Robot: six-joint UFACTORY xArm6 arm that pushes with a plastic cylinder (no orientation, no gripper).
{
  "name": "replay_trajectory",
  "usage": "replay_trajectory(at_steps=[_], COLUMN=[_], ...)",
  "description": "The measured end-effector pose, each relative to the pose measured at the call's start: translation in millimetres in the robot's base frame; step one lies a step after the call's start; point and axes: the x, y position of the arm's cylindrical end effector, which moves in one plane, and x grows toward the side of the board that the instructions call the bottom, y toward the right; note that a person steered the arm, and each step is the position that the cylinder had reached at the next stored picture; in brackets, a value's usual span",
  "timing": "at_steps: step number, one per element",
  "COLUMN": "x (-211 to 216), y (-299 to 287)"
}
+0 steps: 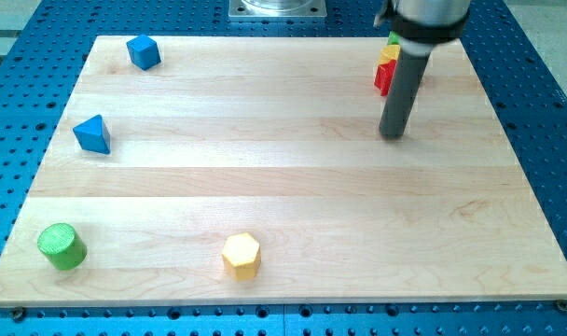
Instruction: Push the hexagon diagonal to the triangle
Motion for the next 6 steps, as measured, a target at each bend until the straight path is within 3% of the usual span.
replay_trajectory(at_steps=[1,3,4,5,6], x=[85,189,187,131,113], y=[-36,-135,-158,-210,-220])
